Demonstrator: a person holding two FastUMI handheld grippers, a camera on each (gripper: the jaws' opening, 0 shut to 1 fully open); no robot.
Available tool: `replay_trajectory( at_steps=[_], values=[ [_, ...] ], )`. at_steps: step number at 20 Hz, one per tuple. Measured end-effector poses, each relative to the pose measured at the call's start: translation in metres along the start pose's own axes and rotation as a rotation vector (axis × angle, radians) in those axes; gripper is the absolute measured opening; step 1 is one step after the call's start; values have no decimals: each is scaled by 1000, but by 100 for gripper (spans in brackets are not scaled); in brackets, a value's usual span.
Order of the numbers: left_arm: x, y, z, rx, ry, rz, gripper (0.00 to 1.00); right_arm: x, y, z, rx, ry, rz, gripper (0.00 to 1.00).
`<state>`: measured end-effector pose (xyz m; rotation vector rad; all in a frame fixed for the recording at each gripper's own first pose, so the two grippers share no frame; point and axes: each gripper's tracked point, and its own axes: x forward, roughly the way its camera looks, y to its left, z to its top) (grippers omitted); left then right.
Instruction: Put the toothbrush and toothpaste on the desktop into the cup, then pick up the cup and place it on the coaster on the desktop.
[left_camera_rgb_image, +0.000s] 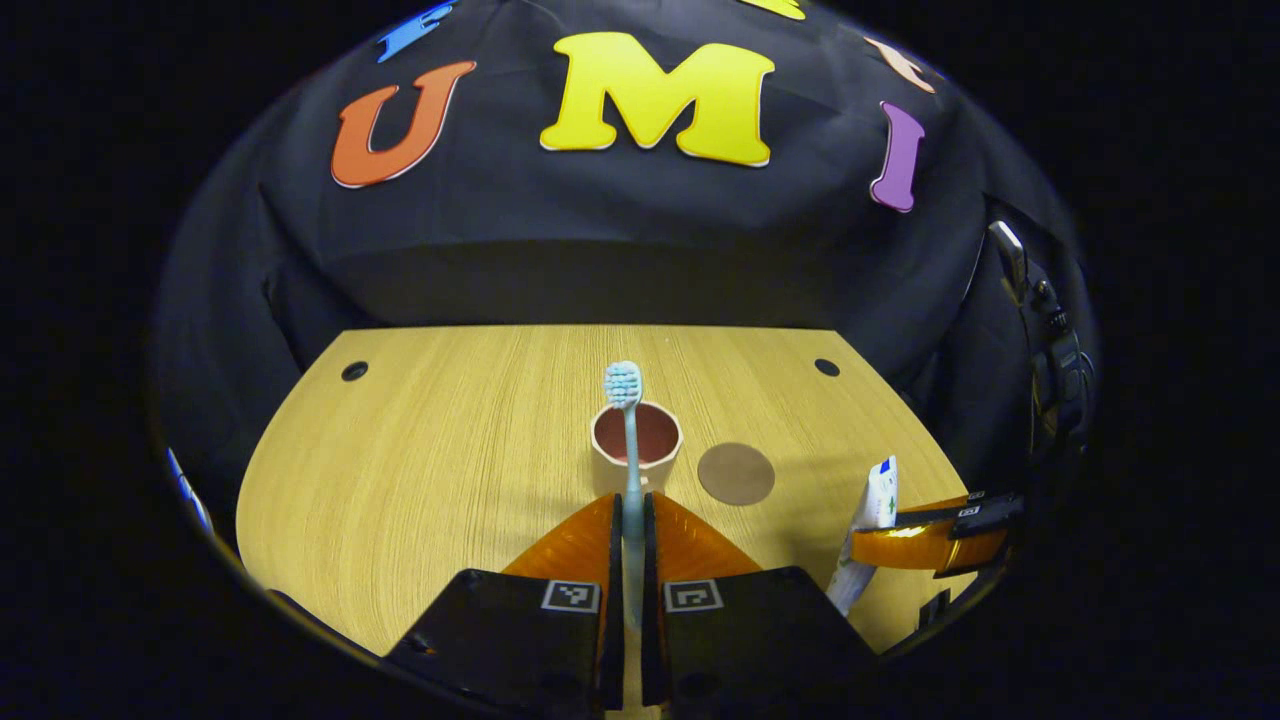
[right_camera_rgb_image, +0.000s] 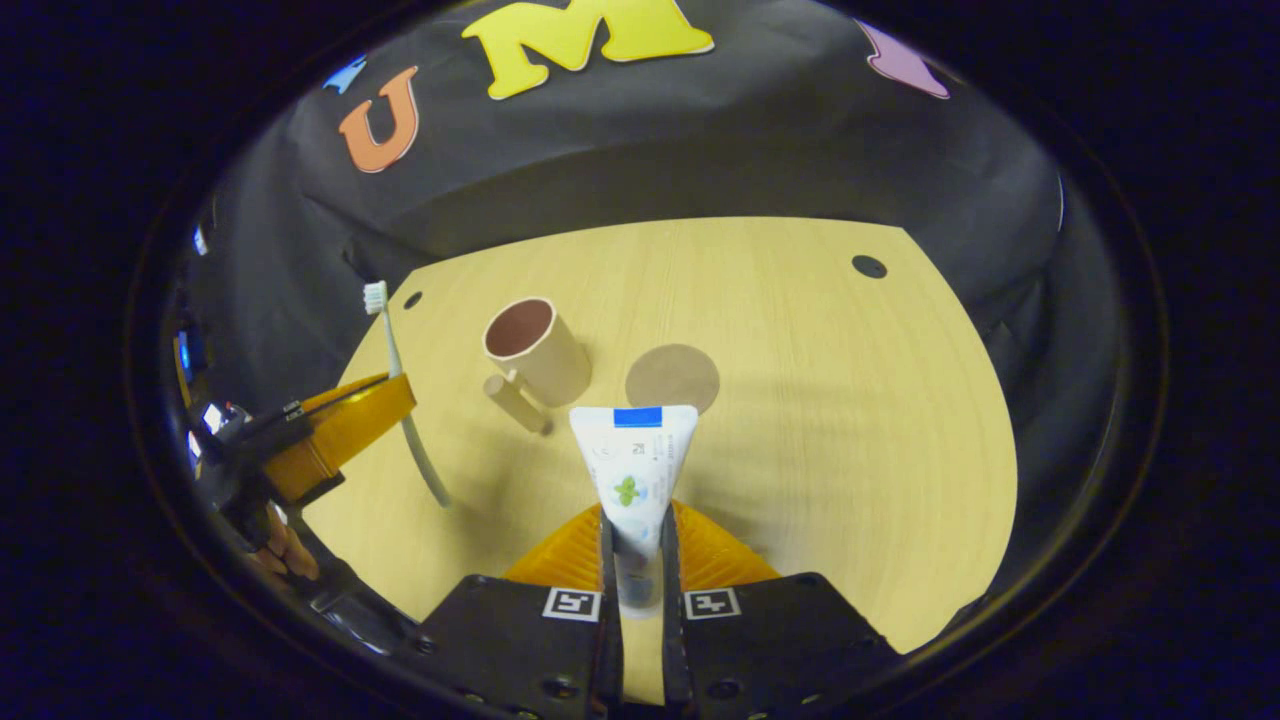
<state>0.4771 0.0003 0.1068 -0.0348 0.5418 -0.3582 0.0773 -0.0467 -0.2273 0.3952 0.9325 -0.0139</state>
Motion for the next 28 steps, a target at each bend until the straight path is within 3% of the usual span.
replay_trajectory(
  at_steps=[5, 10, 13, 28],
  values=[
    [1, 4, 30, 61, -142, -8, 9, -8, 8, 18, -19, -62, 8, 16],
    [14, 7, 59, 58, -258, -40, 9, -15, 8, 42, -64, -185, -36, 16],
    [29, 2, 78, 81, -302, -83, 9, -13, 1, 46, -46, -199, -80, 16],
    [89, -7, 91, 170, -332, -182, 9, -2, 1, 71, 32, -249, -169, 16]
  ],
)
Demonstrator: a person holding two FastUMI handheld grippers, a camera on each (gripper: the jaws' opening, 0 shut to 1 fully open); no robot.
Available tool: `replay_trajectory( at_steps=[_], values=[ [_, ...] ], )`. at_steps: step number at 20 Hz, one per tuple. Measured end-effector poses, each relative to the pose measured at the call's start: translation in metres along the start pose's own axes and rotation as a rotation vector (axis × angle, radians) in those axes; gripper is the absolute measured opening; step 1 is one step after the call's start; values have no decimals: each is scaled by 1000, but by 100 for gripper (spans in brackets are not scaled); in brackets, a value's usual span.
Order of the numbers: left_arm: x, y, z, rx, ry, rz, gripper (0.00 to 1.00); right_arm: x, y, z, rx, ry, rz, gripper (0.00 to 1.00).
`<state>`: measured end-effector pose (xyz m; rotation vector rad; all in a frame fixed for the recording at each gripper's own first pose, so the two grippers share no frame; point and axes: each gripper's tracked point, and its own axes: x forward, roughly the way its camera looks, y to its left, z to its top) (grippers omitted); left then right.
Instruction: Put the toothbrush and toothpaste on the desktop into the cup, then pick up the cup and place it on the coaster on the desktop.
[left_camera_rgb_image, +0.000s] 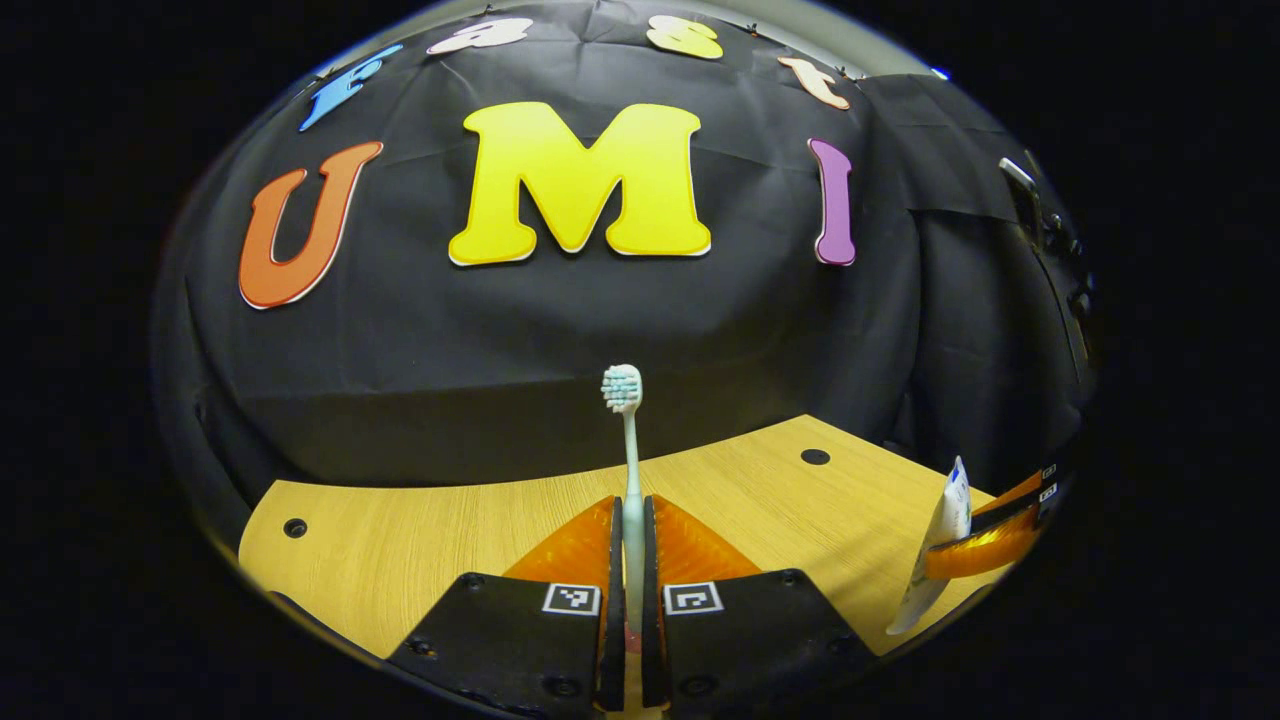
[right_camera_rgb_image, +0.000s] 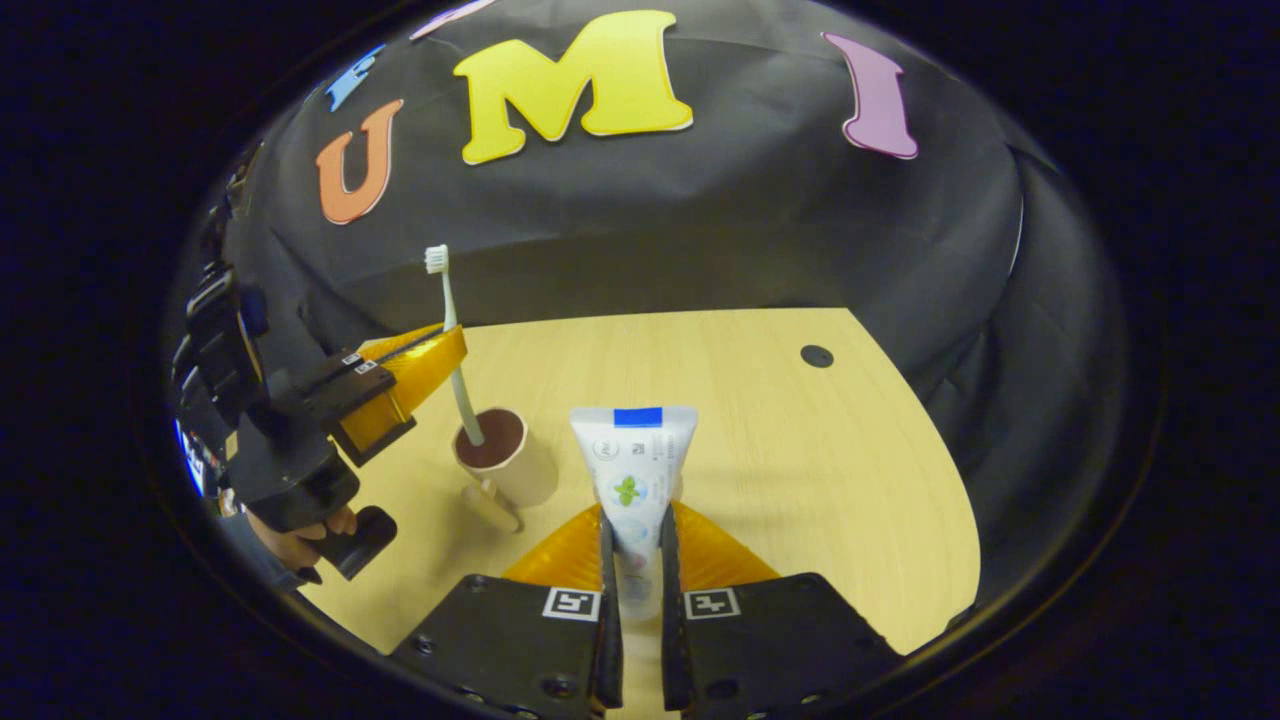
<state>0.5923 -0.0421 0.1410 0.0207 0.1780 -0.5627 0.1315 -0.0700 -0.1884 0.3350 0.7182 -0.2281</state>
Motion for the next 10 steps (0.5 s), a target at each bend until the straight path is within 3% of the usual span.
replay_trajectory(
  at_steps=[10],
  values=[
    [18, 8, -39, -59, 82, -9, 9, 10, 2, 1, 10, 0, -14, 16]
  ],
)
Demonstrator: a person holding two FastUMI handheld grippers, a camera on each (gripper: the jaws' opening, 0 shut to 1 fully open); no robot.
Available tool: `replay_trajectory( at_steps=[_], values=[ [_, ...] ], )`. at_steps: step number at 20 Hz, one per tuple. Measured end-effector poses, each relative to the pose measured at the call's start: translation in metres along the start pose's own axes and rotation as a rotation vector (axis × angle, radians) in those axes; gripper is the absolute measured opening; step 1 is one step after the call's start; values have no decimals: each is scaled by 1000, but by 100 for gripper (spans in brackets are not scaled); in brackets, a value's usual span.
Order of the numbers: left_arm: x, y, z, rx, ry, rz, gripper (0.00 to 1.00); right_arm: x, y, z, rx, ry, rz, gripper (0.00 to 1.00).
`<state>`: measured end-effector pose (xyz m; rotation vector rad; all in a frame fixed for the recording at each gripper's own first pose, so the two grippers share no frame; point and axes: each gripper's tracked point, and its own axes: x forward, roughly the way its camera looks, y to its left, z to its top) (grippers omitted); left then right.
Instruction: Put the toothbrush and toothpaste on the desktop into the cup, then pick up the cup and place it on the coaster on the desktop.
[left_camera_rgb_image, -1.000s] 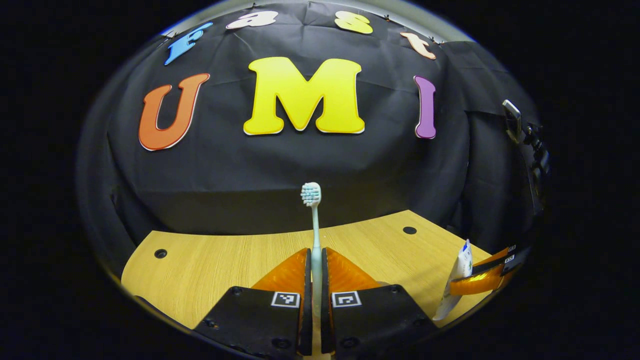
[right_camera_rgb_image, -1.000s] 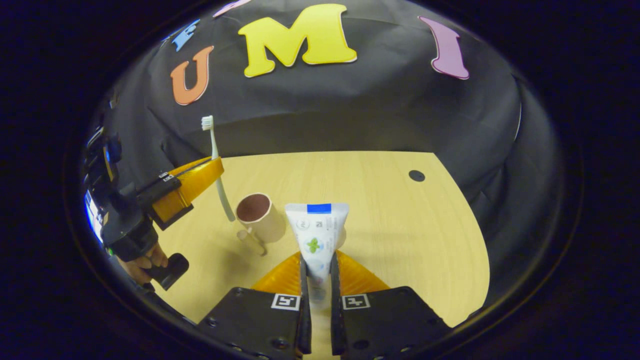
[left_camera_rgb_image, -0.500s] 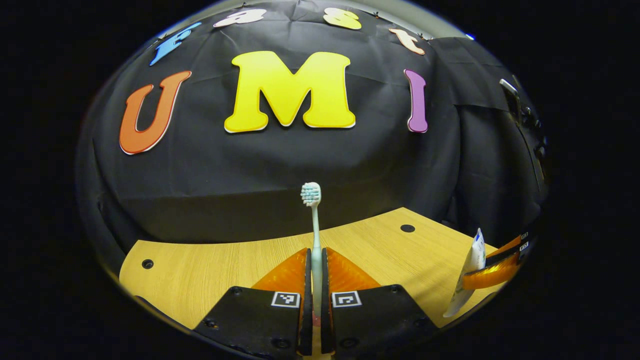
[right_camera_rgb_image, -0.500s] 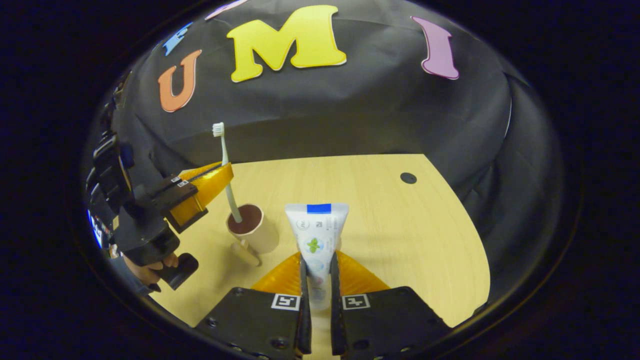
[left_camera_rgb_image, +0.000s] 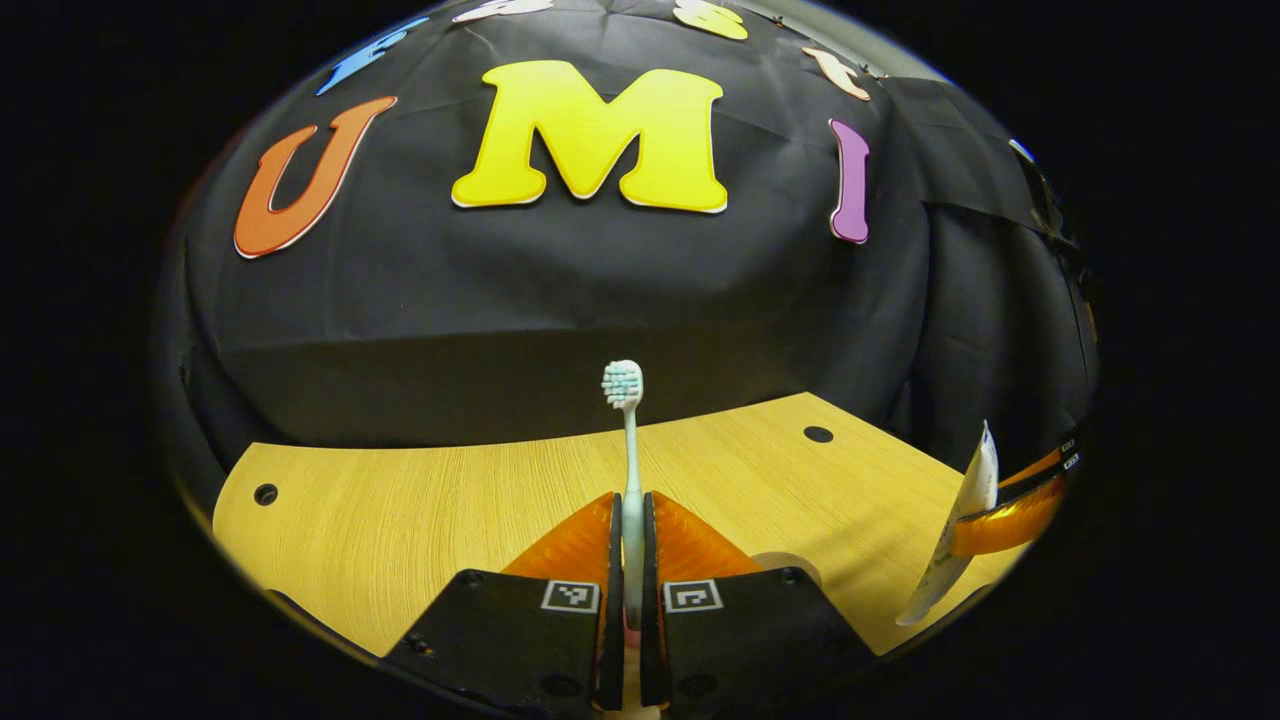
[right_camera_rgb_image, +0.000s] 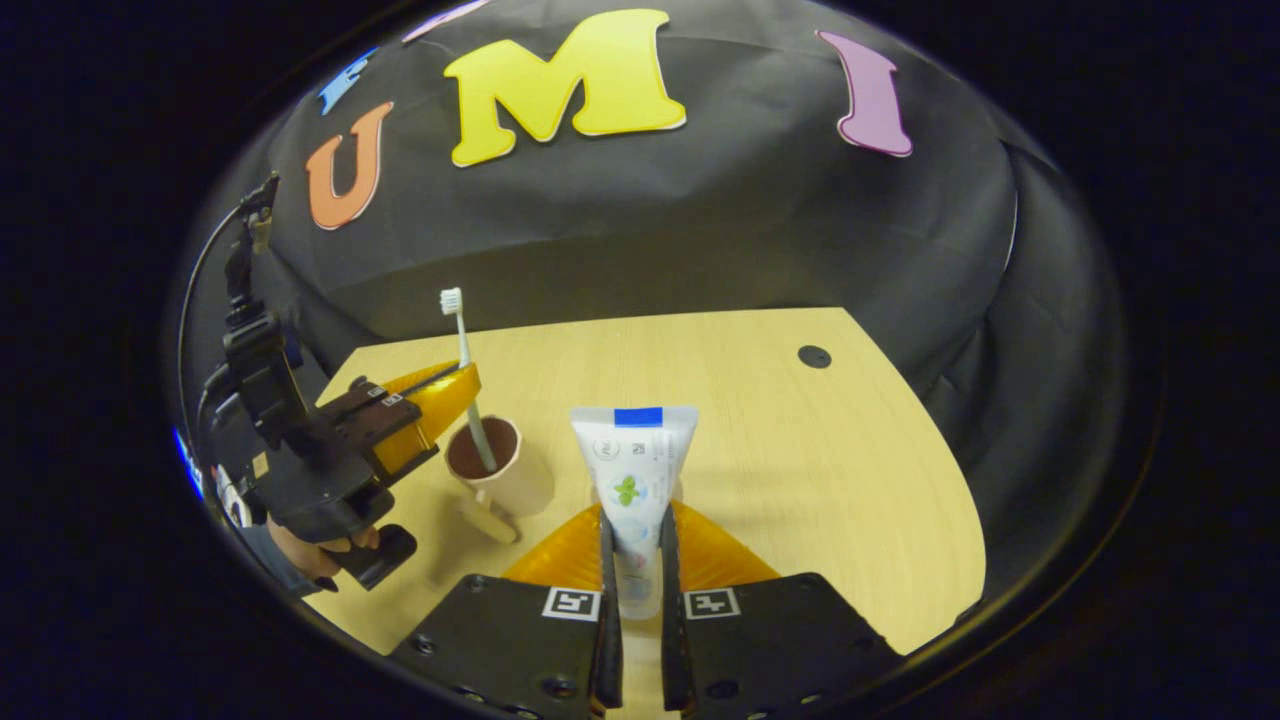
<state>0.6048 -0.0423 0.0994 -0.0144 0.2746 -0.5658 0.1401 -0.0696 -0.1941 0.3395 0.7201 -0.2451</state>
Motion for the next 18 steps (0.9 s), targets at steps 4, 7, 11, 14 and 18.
replay_trajectory(
  at_steps=[4, 7, 11, 14, 18],
  values=[
    [1, 5, -12, -27, 23, 16, 9, 2, 2, -2, -8, 15, 6, 16],
    [3, 8, -20, -40, 42, 28, 10, 2, 1, -2, -9, 20, 9, 16],
    [3, 11, -29, -52, 67, 45, 10, 3, 4, -2, -11, 22, 23, 16],
    [0, 10, -35, -57, 91, 53, 10, 2, 9, -1, -17, 15, 39, 16],
    [-4, 9, -38, -56, 105, 59, 10, 3, 15, 1, -20, 7, 63, 16]
  ],
)
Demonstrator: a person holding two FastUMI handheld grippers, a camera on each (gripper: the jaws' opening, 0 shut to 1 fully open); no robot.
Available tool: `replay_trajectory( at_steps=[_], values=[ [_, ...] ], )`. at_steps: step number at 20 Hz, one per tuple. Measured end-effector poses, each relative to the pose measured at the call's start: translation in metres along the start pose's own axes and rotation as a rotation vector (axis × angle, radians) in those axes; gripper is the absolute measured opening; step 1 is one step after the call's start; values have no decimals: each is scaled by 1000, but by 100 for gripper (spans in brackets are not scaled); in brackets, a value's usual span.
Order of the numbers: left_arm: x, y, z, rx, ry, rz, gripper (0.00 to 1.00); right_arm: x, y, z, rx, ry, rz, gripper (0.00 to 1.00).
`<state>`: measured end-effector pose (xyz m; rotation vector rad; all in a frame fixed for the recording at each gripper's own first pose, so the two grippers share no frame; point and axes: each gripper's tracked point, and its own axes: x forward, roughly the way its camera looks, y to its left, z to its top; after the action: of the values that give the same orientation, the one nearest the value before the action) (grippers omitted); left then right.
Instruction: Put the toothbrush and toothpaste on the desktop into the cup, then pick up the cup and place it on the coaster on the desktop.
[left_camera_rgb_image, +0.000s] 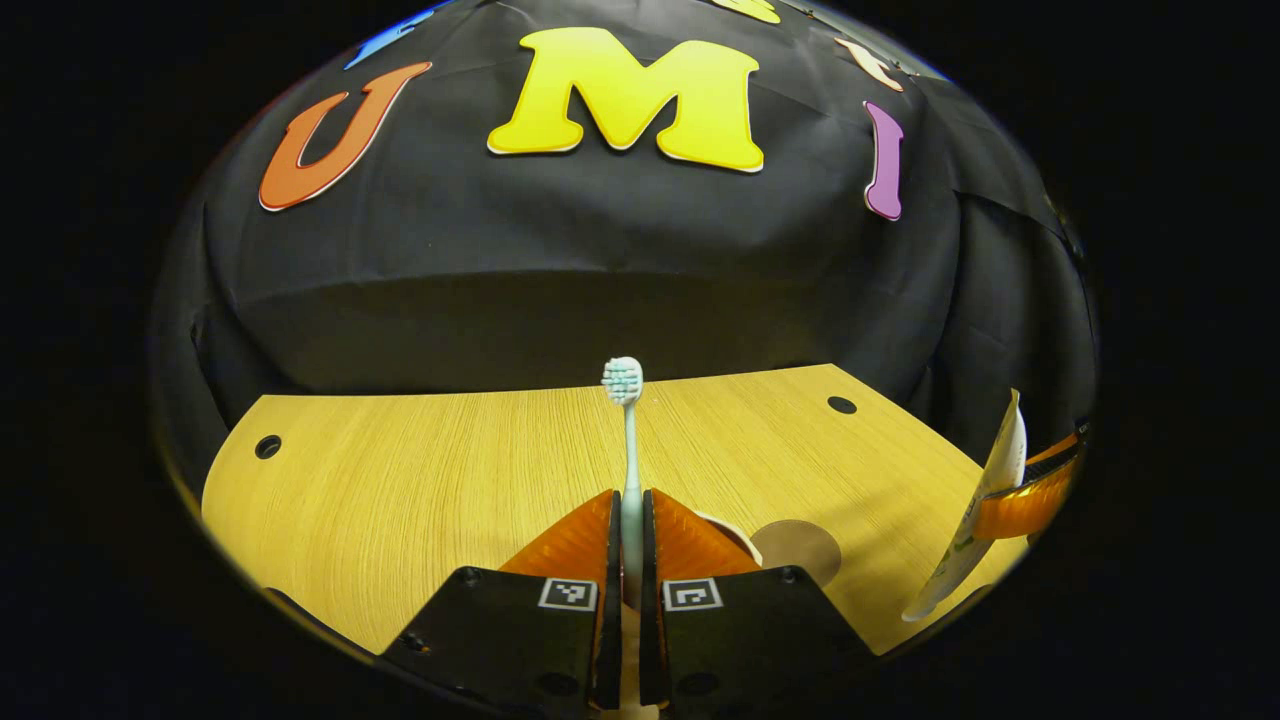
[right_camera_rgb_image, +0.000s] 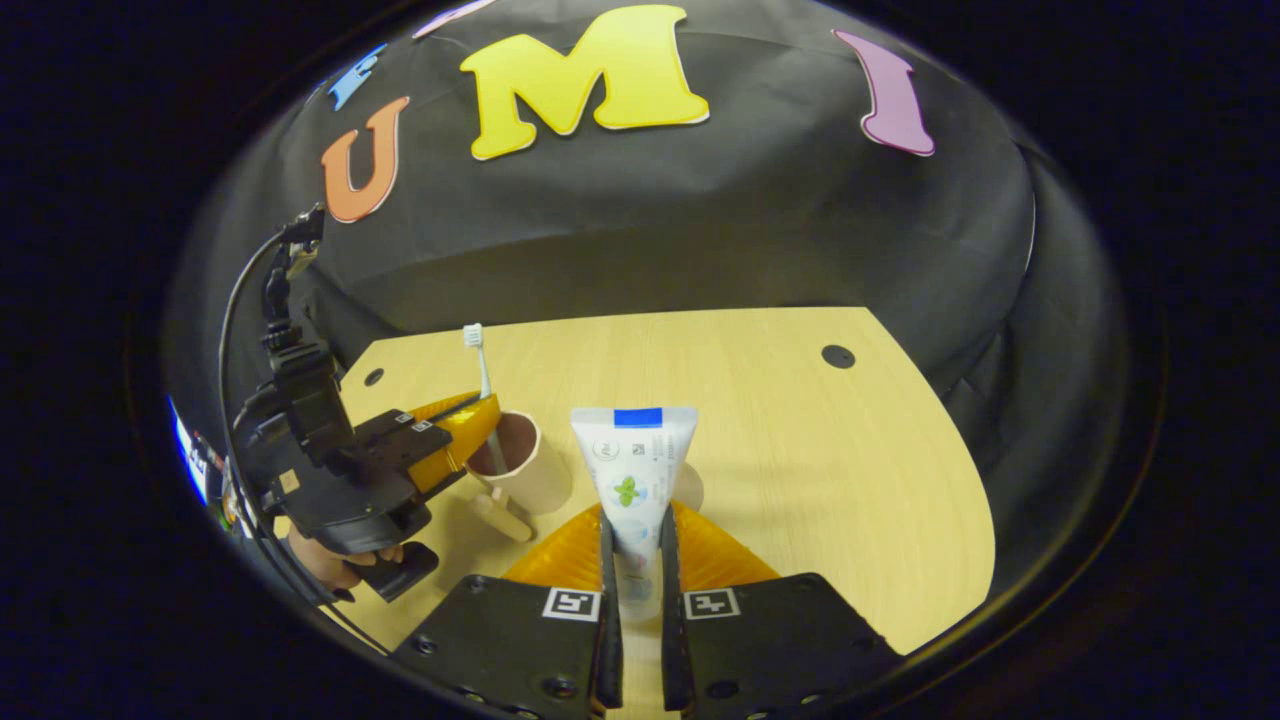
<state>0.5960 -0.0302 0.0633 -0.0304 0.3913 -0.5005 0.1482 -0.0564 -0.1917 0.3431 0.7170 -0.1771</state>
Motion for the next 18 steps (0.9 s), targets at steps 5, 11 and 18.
replay_trajectory(
  at_steps=[5, 11, 18],
  values=[
    [-7, -2, -2, 11, 22, 1, 17, 1, 2, 8, 7, -18, 23, 15],
    [-24, -3, -9, 6, 43, 6, 45, 3, 11, 19, -6, -49, 54, 15],
    [-60, 26, -6, -1, 17, 87, 90, 3, 34, 40, -63, -112, 111, 16]
  ],
)
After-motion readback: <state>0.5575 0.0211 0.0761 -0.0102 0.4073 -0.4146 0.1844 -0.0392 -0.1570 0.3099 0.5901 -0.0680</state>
